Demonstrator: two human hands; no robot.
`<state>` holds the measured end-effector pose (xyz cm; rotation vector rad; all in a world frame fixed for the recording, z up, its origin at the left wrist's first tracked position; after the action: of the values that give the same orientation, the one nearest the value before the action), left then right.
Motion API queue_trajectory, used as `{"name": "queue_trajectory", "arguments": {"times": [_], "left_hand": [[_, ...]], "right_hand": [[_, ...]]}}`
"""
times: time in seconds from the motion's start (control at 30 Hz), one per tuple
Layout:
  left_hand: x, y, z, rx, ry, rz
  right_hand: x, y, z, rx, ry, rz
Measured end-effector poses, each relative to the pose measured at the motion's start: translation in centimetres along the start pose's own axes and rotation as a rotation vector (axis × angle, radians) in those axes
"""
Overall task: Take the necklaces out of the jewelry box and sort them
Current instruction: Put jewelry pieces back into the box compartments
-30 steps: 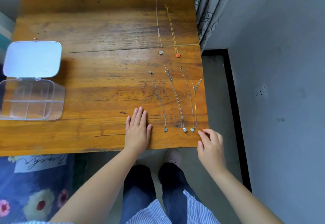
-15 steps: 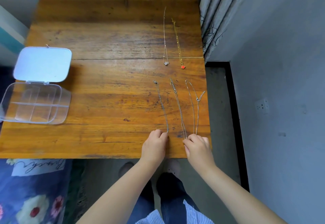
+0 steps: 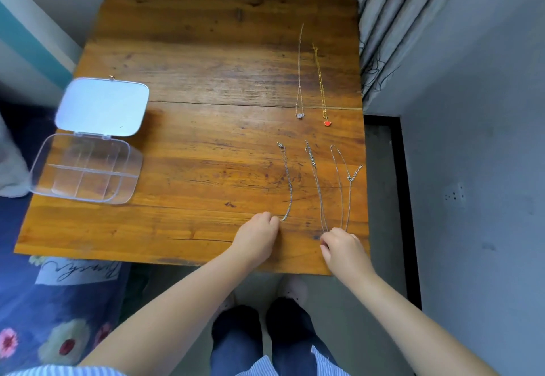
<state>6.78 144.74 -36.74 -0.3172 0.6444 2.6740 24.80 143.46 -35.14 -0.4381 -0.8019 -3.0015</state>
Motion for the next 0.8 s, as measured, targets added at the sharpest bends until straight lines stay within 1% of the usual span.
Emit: {"name": "queue_trajectory", "arguments": {"times": [0.17, 0.27, 0.37, 0.4, 0.43, 0.53, 0.57, 0.7, 0.8], "left_hand": [[2.4, 0.6, 2.1, -0.221, 0.201, 0.161], [4.2, 1.9, 4.5, -0.331, 0.263, 0.252], [6.0, 4.0, 8.0, -0.475, 0.329, 0.267], [6.7, 4.8, 9.4, -0.530, 0.370, 0.268], [7.5, 5.7, 11.0, -0.579, 0.429, 0.278], [9.9, 8.6, 15.1, -0.680, 0.691, 0.294], [10.7, 9.7, 16.1, -0.711, 0.764, 0.283], [14.1, 13.6, 19.4, -0.847, 0.914, 0.239], [18.1, 16.8, 20.8, -0.932, 1.032, 0.228]], "right_hand": [[1.5, -0.8, 0.7, -0.003, -0.013, -0.074], [2.7, -1.4, 2.2, -0.042, -0.125, -0.107], [5.4, -2.7, 4.9, -0.097, -0.263, -0.044], [6.7, -3.1, 6.0, -0.103, -0.339, -0.017], [8.3, -3.3, 7.1, -0.084, -0.467, 0.008], [13.1, -3.2, 9.5, 0.069, -0.987, 0.058], [14.5, -3.0, 9.9, 0.098, -1.105, 0.074], [20.4, -1.9, 10.5, 0.186, -1.413, 0.165], [25.9, -1.2, 10.1, 0.256, -1.511, 0.230]]}}
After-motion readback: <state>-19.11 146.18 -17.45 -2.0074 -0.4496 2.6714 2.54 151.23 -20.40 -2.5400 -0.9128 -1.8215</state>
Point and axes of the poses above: each hand's wrist, its own y-axis away from the middle knuckle, its own z-axis out of the back of the hand, x = y × z, the point moved 1 cm from there along -y, towards the middle knuckle, and after that the axes turned 9 degrees about -z, right-handed, at the moved point
